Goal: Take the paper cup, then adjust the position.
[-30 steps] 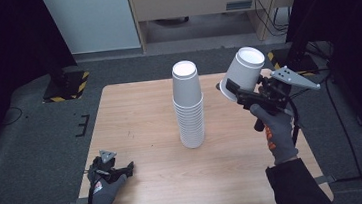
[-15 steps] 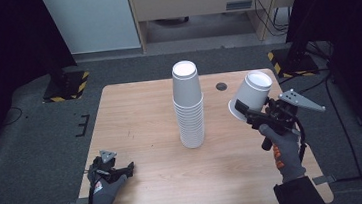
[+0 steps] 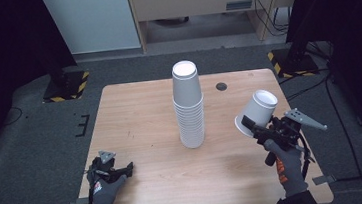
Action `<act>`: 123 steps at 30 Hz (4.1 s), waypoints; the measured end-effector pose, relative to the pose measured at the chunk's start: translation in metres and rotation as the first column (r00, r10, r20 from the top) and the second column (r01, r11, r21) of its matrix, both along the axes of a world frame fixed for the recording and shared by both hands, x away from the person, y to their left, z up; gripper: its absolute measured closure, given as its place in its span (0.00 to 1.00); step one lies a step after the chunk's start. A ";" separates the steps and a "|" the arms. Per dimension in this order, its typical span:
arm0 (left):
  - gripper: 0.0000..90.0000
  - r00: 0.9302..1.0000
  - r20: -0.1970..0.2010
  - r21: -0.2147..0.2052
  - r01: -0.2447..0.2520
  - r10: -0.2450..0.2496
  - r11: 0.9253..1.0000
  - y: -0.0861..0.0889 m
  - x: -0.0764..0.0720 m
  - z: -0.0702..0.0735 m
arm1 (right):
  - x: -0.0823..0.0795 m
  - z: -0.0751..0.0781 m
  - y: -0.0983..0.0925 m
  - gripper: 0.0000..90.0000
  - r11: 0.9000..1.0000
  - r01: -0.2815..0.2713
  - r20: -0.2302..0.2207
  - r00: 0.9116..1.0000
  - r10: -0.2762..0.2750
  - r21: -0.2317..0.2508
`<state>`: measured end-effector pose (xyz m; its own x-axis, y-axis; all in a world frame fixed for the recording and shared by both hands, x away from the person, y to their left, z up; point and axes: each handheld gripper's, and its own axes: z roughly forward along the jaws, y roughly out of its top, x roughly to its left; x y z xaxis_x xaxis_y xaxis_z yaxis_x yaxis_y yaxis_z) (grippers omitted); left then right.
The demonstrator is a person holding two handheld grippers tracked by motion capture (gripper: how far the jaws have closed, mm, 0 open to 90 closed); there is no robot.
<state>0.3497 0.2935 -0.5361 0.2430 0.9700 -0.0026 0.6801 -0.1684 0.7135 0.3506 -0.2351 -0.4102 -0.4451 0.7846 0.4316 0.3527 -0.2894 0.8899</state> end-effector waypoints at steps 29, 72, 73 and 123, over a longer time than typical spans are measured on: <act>0.28 0.995 0.047 -0.063 0.087 -0.085 0.994 -0.001 -0.002 0.005 | -0.010 -0.042 -0.009 0.16 0.966 0.039 -0.108 0.994 -0.012 0.254; 0.33 0.848 0.410 -0.103 0.410 -0.337 0.906 -0.095 -0.027 0.063 | -0.017 -0.055 -0.006 0.15 0.875 0.120 -0.168 0.985 -0.045 0.469; 0.33 0.841 0.416 -0.099 0.419 -0.345 0.903 -0.099 -0.027 0.063 | -0.017 -0.055 -0.006 0.15 0.874 0.120 -0.170 0.985 -0.044 0.470; 0.38 0.703 0.501 -0.098 0.625 -0.505 0.774 -0.238 0.000 0.081 | -0.017 -0.047 0.000 0.15 0.882 0.059 -0.140 0.990 0.008 0.468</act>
